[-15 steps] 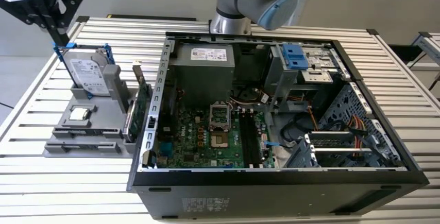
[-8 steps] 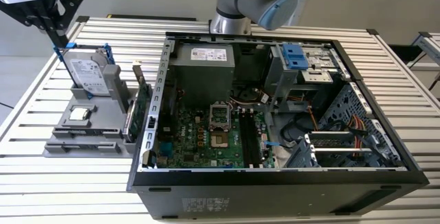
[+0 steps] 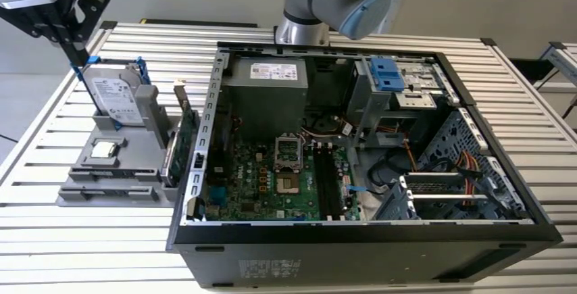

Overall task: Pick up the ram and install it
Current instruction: 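Reach for the ram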

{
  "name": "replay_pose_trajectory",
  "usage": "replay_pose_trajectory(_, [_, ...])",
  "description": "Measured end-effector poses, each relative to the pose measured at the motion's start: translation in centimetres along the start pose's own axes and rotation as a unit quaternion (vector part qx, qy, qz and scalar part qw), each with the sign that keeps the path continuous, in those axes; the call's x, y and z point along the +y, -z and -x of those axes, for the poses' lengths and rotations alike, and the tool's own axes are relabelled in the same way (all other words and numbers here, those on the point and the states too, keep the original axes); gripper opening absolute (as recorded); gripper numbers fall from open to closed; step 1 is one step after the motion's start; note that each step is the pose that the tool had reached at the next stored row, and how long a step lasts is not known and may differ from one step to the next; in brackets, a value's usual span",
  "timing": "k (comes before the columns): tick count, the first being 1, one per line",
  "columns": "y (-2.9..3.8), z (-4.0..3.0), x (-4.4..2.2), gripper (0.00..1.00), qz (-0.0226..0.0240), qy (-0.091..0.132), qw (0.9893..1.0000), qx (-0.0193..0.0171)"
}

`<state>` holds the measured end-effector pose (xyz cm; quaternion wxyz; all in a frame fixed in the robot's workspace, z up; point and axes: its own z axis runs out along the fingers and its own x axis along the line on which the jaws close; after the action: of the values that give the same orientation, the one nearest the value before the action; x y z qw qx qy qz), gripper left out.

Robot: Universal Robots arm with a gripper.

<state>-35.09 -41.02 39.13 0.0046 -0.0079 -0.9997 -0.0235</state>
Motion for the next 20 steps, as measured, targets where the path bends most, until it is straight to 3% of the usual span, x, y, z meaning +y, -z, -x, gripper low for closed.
replay_pose_trajectory(20, [-0.06,0.19,-0.94,0.00,0.0000,0.001,1.0000,0.0001])
